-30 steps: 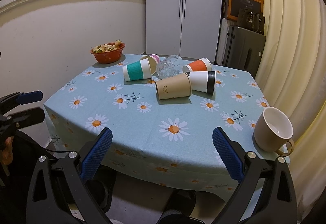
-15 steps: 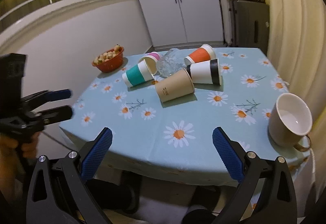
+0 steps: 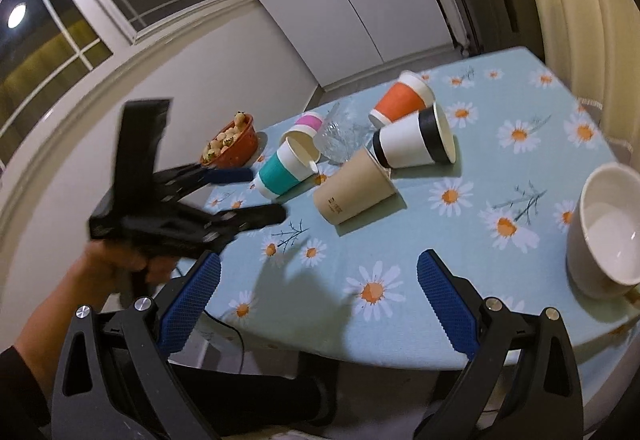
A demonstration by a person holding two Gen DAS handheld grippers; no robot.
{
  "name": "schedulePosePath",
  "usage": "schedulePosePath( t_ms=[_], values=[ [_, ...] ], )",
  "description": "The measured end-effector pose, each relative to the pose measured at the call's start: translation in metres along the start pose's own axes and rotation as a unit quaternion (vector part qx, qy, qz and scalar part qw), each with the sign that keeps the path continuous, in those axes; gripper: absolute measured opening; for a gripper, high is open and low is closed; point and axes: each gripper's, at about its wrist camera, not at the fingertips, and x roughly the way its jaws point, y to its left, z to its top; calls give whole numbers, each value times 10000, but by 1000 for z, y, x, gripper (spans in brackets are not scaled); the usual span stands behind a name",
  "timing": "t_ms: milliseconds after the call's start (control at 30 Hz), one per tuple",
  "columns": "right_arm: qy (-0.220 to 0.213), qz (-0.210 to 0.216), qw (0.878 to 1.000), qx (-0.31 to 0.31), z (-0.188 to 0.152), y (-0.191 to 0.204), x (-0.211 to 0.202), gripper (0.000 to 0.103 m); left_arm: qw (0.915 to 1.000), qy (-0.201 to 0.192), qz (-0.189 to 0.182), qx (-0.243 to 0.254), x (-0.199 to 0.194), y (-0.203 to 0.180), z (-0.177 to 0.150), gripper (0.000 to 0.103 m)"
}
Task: Flip cup upright
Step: 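Reach the left gripper to the tan paper cup lying on its side and grasp it, then lift the tan cup with the left gripper and rotate it upright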
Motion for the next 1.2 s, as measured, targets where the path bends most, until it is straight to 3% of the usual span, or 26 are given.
schedulePosePath(
  t_ms=[267, 333, 400, 433, 567, 700, 933, 1100, 1200],
  values=[
    [263, 115, 9986, 453, -9, -24, 7, 98, 9958, 732, 109, 549, 60, 6, 32, 95],
    [325, 157, 9982, 481, -9, -25, 9, 98, 9938, 888, 144, 658, 73, 7, 35, 90],
    [330, 134, 9983, 463, -8, -26, 8, 98, 9925, 983, 149, 707, 80, 9, 38, 76],
    [337, 146, 9983, 452, -8, -25, 8, 98, 9919, 1028, 120, 736, 83, 9, 39, 74],
    [302, 56, 9982, 507, -6, -28, 8, 98, 9899, 1130, -39, 853, 89, 6, 44, 71],
    [242, -77, 9988, 412, -6, -27, 6, 98, 9880, 1219, -45, 945, 97, 1, 48, 59],
    [250, -31, 9983, 528, -7, -31, 6, 98, 9869, 1267, -85, 994, 98, -4, 50, 58],
    [236, 152, 9973, 672, -7, -37, 3, 98, 9884, 1263, -168, 830, 84, -3, 45, 58],
    [228, 321, 9961, 793, -7, -39, 1, 98, 9916, 1174, -389, 387, 67, 3, 39, 58]
  ],
)
